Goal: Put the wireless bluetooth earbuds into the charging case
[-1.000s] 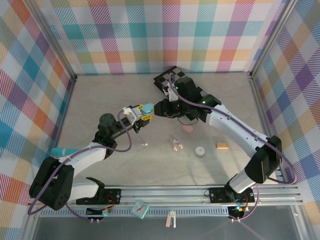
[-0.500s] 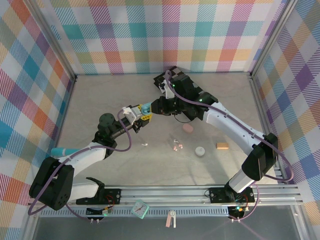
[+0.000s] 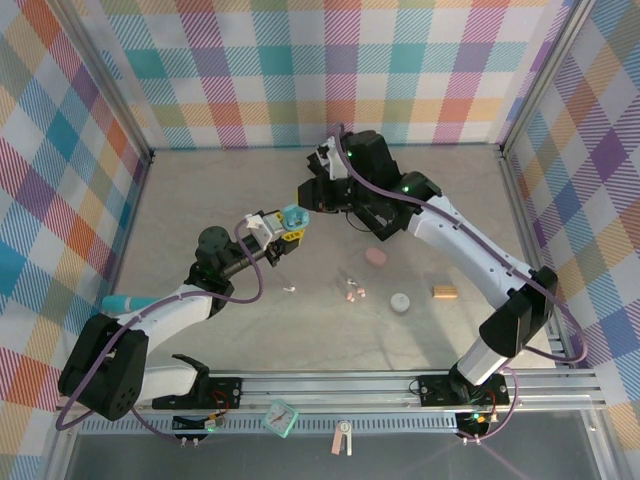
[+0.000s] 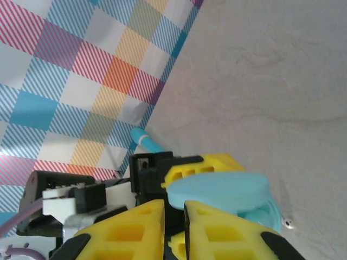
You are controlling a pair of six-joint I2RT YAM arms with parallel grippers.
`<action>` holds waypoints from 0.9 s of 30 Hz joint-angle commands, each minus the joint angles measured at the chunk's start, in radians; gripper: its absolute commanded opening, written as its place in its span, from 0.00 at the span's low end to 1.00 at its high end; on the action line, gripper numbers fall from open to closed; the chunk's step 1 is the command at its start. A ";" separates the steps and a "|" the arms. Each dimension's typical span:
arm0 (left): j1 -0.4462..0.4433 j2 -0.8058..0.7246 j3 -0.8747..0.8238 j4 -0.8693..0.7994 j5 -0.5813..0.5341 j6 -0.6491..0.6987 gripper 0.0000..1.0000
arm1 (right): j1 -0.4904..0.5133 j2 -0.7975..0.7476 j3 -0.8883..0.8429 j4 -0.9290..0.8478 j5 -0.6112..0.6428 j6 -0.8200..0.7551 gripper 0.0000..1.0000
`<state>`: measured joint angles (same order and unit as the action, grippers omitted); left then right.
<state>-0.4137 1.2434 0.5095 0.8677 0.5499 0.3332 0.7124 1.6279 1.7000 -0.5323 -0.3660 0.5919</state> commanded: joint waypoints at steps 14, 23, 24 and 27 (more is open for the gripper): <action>0.019 -0.006 0.038 0.046 0.035 -0.148 0.31 | -0.012 -0.107 -0.133 0.079 -0.067 -0.160 0.36; 0.029 -0.012 0.091 -0.004 0.176 -0.249 0.31 | -0.005 -0.255 -0.358 0.152 0.032 -0.624 0.81; 0.029 -0.013 0.095 -0.011 0.189 -0.257 0.31 | -0.004 -0.259 -0.372 0.163 0.038 -0.664 0.84; 0.029 -0.023 0.100 -0.017 0.224 -0.271 0.31 | -0.006 -0.255 -0.379 0.187 0.101 -0.707 0.88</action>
<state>-0.3939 1.2419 0.5793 0.8536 0.7006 0.0994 0.7063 1.3811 1.3319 -0.4248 -0.3267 0.0219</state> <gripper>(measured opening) 0.359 0.879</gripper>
